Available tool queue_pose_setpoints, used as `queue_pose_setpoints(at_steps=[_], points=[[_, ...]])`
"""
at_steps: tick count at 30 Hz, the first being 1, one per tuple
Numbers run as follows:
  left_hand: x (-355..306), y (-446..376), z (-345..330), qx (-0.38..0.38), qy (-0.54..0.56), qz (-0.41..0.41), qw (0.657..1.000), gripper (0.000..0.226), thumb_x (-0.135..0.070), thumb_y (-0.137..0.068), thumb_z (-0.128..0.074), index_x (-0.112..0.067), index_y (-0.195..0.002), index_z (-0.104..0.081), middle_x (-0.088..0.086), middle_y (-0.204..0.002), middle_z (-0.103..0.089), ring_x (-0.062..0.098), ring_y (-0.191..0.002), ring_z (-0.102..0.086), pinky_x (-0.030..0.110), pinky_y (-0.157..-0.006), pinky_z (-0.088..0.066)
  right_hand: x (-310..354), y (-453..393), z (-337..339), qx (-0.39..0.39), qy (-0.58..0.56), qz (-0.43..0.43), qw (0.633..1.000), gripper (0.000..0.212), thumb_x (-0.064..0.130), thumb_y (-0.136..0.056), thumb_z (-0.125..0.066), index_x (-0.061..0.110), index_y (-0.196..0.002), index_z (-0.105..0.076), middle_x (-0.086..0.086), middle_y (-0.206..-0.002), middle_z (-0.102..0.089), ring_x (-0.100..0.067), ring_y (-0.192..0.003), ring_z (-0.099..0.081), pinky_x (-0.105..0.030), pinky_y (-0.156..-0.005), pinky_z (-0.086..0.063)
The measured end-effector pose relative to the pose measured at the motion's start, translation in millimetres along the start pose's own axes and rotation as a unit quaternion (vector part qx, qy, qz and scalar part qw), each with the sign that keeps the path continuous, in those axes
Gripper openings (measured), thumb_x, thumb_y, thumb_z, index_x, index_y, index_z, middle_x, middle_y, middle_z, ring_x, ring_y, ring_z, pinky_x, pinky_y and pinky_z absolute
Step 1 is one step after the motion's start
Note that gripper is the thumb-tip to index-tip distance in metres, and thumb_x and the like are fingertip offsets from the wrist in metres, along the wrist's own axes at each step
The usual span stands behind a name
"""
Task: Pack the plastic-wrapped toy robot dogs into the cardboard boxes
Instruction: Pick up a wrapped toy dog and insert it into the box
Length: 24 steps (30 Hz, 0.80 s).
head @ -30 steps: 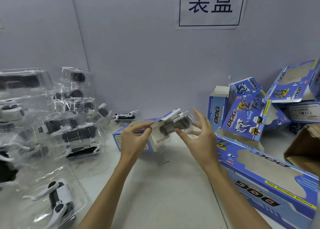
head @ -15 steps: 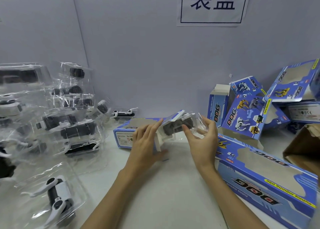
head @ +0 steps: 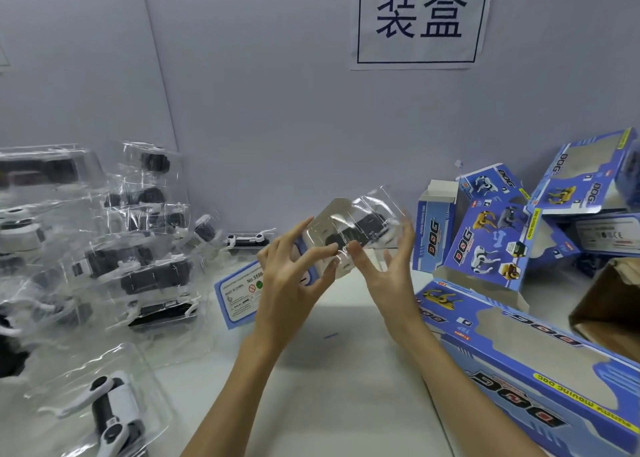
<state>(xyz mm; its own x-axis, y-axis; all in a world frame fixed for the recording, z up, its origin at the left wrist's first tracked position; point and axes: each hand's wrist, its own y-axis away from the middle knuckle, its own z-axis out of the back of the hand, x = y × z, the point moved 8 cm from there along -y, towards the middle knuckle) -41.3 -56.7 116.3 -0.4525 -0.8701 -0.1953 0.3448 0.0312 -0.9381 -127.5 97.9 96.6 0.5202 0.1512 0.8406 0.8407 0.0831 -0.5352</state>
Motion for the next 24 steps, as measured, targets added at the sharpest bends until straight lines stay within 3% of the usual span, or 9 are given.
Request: queue_pose_setpoints(at_steps=[1,3,5,8,11,14,18,21,24], points=[[0.6,-3.3,3.4,-0.012,0.009,0.013,1.000,0.022,-0.036,-0.090,-0.078,-0.021,-0.106,-0.079,0.014,-0.146,-0.059,0.024,-0.128,-0.056,0.059,-0.106,-0.042,0.5,-1.7,0.3,-0.001,-0.008,0.000,1.000,0.120,0.089,-0.064,-0.069,0.046,-0.160,-0.012,0.022,-0.164,-0.013,-0.018,-0.154,-0.029,-0.044,-0.123,-0.034],[5.8,-8.9,12.3,-0.038,0.037,0.047,0.998,0.017,-0.035,-0.090,-0.078,-0.027,-0.106,-0.075,0.014,-0.144,-0.060,0.023,-0.126,-0.059,0.063,-0.103,-0.044,1.6,-5.1,3.6,-0.013,-0.013,0.002,1.000,0.109,0.084,-0.072,-0.067,0.045,-0.159,-0.015,0.013,-0.166,-0.023,-0.013,-0.144,-0.042,-0.038,-0.115,-0.043],[13.5,-11.9,22.0,-0.063,0.079,0.080,0.992,0.014,-0.033,-0.093,-0.074,-0.031,-0.107,-0.072,0.013,-0.141,-0.062,0.026,-0.127,-0.062,0.063,-0.101,-0.047,-0.4,-8.7,6.6,-0.027,0.000,0.009,1.000,0.083,0.059,-0.085,-0.071,0.037,-0.155,-0.030,0.006,-0.157,-0.035,-0.002,-0.134,-0.048,-0.044,-0.115,-0.046],[25.5,-12.4,27.1,-0.075,0.143,0.124,0.979,0.014,-0.023,-0.092,-0.077,-0.021,-0.106,-0.076,0.016,-0.137,-0.063,0.025,-0.133,-0.059,0.060,-0.100,-0.051,-5.9,-14.9,8.0,-0.030,0.025,0.033,0.999,0.056,0.026,-0.094,-0.074,0.034,-0.144,-0.050,0.004,-0.152,-0.033,-0.007,-0.138,-0.045,-0.044,-0.117,-0.044],[26.6,-15.1,28.6,-0.065,0.194,0.124,0.971,0.018,-0.024,-0.092,-0.077,-0.018,-0.108,-0.075,0.016,-0.134,-0.063,0.021,-0.132,-0.059,0.058,-0.100,-0.052,-17.2,-16.2,2.3,-0.008,-0.045,-0.019,0.999,0.067,0.036,-0.089,-0.075,0.052,-0.145,-0.044,0.014,-0.152,-0.044,-0.001,-0.136,-0.048,-0.043,-0.113,-0.046],[13.8,-17.5,20.3,-0.007,0.164,0.087,0.983,0.021,-0.034,-0.091,-0.074,-0.029,-0.111,-0.076,0.007,-0.140,-0.061,0.020,-0.131,-0.059,0.055,-0.103,-0.049,-35.9,-12.1,-13.5,0.035,-0.216,-0.117,0.969,0.088,0.040,-0.087,-0.075,0.061,-0.151,-0.019,-0.002,-0.137,-0.068,-0.021,-0.127,-0.065,-0.049,-0.101,-0.055],[1.5,-13.9,5.5,0.069,0.118,0.060,0.989,0.027,-0.047,-0.094,-0.070,-0.032,-0.116,-0.076,0.002,-0.150,-0.055,0.025,-0.136,-0.055,0.063,-0.105,-0.042,-49.6,-5.4,-16.7,-0.007,-0.251,-0.169,0.953,0.106,0.028,-0.083,-0.079,0.051,-0.158,-0.008,-0.012,-0.136,-0.065,-0.028,-0.126,-0.065,-0.055,-0.100,-0.057],[-0.4,-12.0,2.3,0.103,0.082,0.032,0.991,0.027,-0.039,-0.091,-0.077,-0.027,-0.115,-0.076,0.001,-0.153,-0.052,0.023,-0.137,-0.053,0.063,-0.105,-0.039,-57.7,-0.7,-16.8,-0.019,-0.282,-0.206,0.937,0.080,0.011,-0.094,-0.072,0.021,-0.159,-0.027,-0.017,-0.143,-0.059,-0.033,-0.132,-0.060,-0.056,-0.108,-0.051],[-2.2,-10.8,2.8,0.119,0.075,0.025,0.990,0.033,-0.049,-0.089,-0.078,-0.028,-0.114,-0.074,-0.003,-0.156,-0.049,0.021,-0.140,-0.050,0.060,-0.108,-0.037,-49.4,-0.5,-23.5,0.031,-0.263,-0.186,0.946,0.057,0.021,-0.093,-0.073,0.022,-0.145,-0.051,-0.012,-0.137,-0.067,-0.028,-0.123,-0.066,-0.046,-0.103,-0.052]])
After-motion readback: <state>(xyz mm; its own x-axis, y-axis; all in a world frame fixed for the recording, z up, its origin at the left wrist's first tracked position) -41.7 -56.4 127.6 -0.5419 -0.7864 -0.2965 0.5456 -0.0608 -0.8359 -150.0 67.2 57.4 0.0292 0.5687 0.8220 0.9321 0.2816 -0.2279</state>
